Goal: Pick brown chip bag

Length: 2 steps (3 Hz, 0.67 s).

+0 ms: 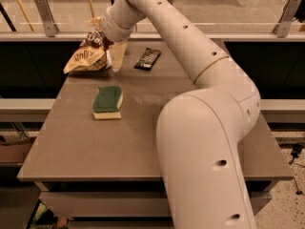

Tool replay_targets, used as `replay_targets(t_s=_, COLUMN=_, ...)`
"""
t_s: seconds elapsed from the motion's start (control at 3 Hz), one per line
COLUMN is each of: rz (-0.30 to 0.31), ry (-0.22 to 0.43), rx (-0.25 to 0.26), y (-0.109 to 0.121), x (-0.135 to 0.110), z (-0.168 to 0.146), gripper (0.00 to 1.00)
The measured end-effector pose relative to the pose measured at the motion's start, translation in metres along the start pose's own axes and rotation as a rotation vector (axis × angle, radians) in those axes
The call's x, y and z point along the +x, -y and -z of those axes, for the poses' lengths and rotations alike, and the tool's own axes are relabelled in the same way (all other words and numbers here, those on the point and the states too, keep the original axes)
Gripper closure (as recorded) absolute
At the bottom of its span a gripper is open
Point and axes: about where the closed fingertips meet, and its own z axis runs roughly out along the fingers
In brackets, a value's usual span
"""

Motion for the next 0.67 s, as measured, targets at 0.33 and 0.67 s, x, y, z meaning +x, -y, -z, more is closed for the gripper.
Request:
replay_targets(t_s=0.33, rz=0.0, ry=0.003, rx=-0.003, y=-0.0007, x=-0.0008, z=-0.0033, gripper=0.17)
replay_targets(t_s=0.67, rz=0.0, ry=0.007, rx=-0.008, y=-0.0016, x=-0.0018, z=-0.0074, gripper=0.41)
